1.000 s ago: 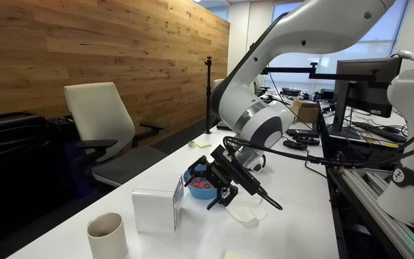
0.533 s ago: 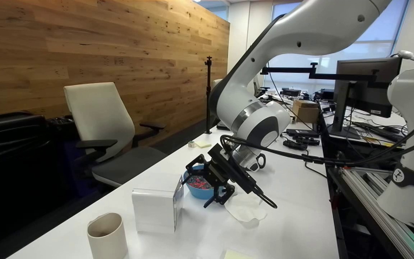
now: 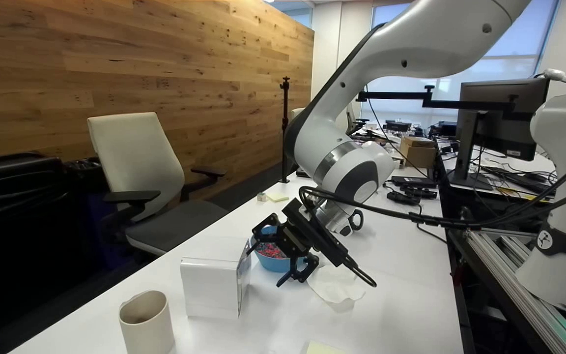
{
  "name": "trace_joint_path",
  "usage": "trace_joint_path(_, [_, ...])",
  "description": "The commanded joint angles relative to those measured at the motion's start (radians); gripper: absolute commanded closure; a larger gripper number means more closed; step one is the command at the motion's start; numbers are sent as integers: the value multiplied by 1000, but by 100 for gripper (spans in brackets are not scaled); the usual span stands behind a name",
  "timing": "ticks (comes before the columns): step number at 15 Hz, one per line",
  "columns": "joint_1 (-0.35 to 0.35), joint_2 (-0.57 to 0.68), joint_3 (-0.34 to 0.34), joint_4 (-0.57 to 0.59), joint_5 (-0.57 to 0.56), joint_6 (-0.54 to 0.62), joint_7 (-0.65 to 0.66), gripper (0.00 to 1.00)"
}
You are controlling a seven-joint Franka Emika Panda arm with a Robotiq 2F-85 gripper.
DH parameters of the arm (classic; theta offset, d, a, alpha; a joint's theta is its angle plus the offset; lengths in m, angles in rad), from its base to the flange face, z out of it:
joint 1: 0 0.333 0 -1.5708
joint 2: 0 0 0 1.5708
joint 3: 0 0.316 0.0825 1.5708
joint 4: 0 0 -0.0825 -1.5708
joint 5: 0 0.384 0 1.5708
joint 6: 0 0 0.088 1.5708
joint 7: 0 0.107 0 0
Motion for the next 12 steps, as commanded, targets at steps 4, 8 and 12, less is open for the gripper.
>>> trace_joint_path(4, [-50, 34, 40, 42, -1, -19, 2, 0])
trace_joint_path(8, [-54, 35, 39, 45, -1, -22, 2, 28])
trace_joint_path(12, [-77, 27, 54, 47, -5, -33, -5, 51])
